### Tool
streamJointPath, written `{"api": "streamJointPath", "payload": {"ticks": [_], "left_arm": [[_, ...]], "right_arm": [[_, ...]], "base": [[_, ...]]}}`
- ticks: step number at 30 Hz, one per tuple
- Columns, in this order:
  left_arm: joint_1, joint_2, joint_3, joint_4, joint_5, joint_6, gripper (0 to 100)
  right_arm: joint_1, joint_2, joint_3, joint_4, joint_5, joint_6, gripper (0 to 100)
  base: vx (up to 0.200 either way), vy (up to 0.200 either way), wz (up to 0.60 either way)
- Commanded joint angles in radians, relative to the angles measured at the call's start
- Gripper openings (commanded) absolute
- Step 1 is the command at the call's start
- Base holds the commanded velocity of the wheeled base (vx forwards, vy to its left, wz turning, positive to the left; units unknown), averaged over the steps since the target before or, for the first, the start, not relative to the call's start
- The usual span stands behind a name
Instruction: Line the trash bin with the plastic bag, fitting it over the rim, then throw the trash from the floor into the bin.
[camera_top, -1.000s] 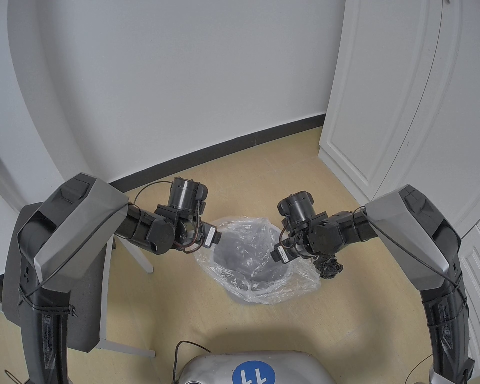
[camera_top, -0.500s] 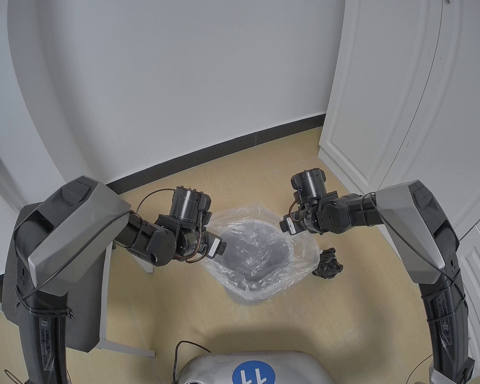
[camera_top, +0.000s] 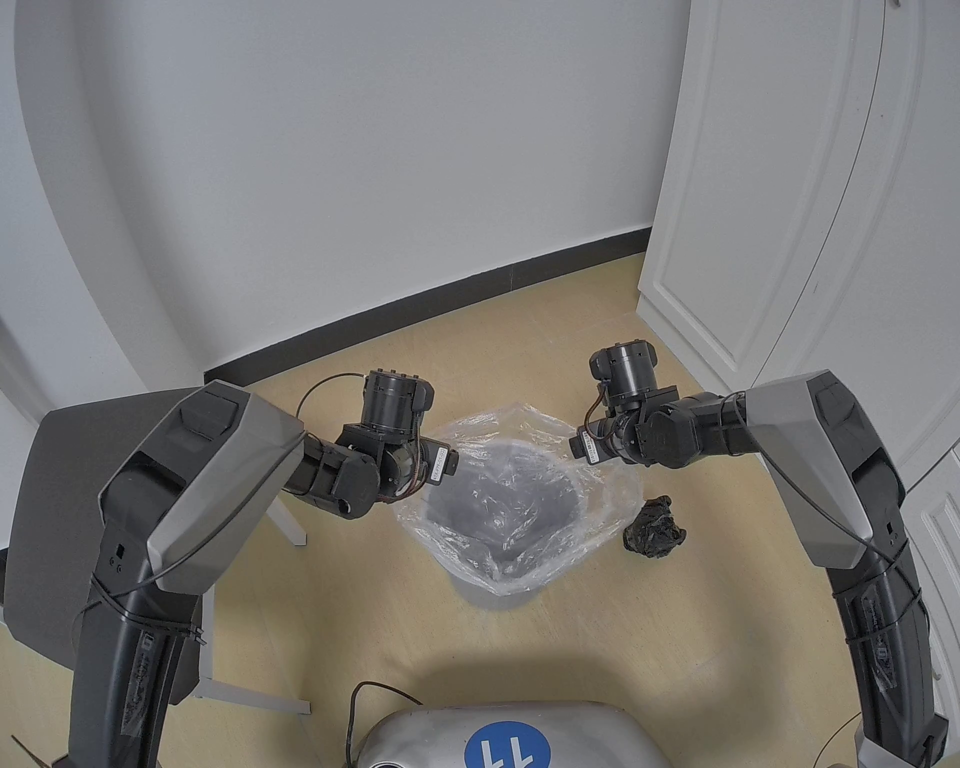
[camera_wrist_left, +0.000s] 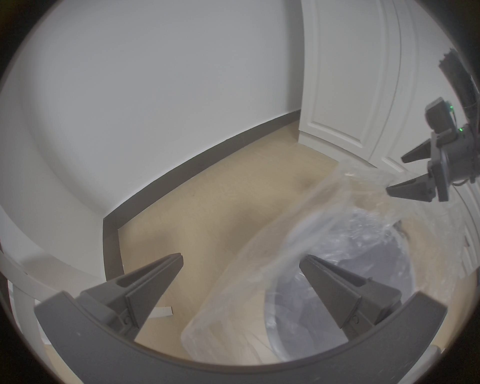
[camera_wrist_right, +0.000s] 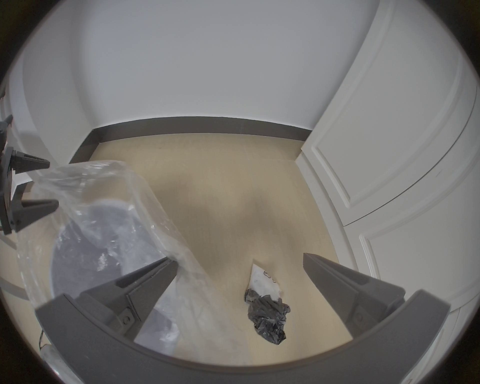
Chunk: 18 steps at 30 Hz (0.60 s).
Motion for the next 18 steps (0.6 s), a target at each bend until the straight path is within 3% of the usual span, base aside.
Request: {"api": "streamJointPath", "payload": {"ticks": [1, 5, 10, 18], "left_arm": [[0.022, 0.097, -0.067, -0.002, 0.021, -0.007, 100], [0.028, 0.128, -0.115, -0.007, 0.023, -0.026, 100], [0.035, 0.148, -0.219, 0.004, 0.032, -0.122, 100], [0.039, 0.198, -0.285, -0.002, 0.032, -0.125, 100]], "right_arm": [[-0.009, 0.05, -0.009, -0.051, -0.006, 0.001, 100], [-0.023, 0.079, -0.029, -0.108, -0.008, 0.004, 100], [-0.046, 0.094, -0.037, -0.14, -0.008, 0.028, 100], [-0.073, 0.146, -0.046, -0.228, -0.005, 0.035, 100]], "base": [[0.0, 0.0, 0.0], [0.0, 0.0, 0.0], [0.0, 0.0, 0.0], [0.0, 0.0, 0.0]]}}
